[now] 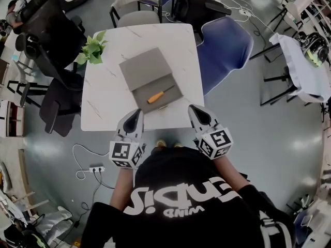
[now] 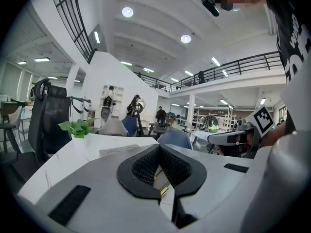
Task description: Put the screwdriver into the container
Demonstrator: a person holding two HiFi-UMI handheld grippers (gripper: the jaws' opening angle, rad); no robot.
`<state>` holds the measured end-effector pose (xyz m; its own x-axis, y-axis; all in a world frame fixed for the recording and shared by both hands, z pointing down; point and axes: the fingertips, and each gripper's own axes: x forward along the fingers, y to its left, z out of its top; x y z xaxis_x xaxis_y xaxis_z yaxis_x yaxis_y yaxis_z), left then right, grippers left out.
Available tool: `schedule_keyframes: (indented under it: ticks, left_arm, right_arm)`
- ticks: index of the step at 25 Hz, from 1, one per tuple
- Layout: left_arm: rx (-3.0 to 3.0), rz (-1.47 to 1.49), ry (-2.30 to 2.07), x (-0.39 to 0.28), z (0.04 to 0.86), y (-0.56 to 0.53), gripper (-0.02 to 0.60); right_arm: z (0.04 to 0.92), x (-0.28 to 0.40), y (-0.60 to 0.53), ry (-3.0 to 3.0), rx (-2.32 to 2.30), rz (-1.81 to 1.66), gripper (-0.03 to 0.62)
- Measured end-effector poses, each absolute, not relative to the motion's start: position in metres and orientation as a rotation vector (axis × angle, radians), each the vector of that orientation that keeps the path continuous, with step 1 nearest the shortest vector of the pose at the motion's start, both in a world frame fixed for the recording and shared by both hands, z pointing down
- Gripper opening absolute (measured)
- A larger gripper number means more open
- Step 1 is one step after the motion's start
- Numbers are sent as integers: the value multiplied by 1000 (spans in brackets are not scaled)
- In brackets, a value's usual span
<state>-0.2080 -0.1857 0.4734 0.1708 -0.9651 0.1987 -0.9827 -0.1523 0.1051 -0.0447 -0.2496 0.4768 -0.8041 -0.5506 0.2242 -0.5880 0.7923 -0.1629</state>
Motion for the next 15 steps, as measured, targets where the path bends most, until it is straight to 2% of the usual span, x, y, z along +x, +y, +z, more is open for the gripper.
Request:
schedule_keyframes:
  ticks: [15]
  left_arm:
    - [2218, 150, -1875, -208, 484, -184, 14]
  right_arm:
    - [480, -45, -248, -2811, 911, 352, 12]
